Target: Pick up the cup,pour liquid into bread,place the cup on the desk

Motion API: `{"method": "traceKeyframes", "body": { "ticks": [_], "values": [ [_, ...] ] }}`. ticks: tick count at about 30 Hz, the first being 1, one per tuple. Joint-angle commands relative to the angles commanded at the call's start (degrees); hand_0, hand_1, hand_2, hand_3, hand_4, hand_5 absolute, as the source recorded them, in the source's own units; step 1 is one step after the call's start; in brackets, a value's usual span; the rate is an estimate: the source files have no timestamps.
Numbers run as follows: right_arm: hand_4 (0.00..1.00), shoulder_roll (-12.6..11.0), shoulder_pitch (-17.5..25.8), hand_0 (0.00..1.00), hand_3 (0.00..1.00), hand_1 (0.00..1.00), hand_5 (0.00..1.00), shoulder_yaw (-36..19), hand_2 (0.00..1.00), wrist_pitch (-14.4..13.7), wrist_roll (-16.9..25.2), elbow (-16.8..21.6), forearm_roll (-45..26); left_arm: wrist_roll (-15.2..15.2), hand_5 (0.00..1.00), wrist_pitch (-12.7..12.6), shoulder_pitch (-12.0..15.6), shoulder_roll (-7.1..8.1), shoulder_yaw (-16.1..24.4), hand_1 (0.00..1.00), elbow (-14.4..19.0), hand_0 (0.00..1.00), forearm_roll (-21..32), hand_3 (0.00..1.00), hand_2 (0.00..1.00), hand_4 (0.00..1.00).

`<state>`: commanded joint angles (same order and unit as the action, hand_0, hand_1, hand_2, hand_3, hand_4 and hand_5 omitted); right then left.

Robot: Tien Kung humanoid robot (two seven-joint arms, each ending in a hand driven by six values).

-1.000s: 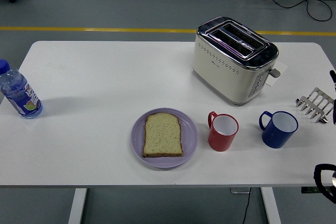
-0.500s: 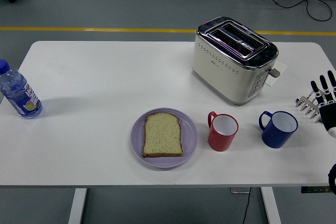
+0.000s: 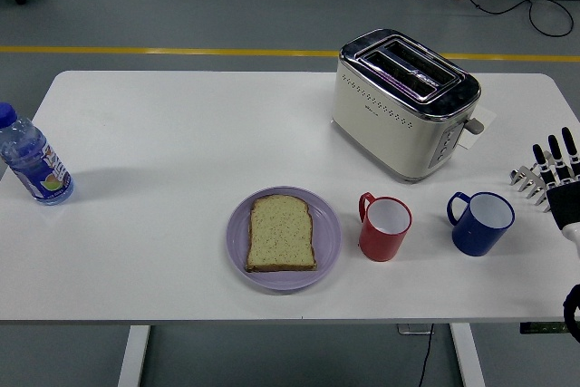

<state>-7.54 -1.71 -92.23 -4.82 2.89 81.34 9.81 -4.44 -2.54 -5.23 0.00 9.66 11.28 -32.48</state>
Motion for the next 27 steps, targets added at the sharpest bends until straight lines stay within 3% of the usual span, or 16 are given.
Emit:
{"method": "traceKeyframes", "body": {
  "ticks": [27],
  "values": [
    [0.614, 0.51, -0.27, 0.632, 0.613, 0.554, 0.209, -0.85, 0.622, -1.36, 1.94, -0.5, -4.52, 0.0, 0.841, 0.08, -0.57, 0.0, 0.67, 0.646, 0.07, 0.636, -0.35, 0.548, 0.656, 0.32]
  ]
}}
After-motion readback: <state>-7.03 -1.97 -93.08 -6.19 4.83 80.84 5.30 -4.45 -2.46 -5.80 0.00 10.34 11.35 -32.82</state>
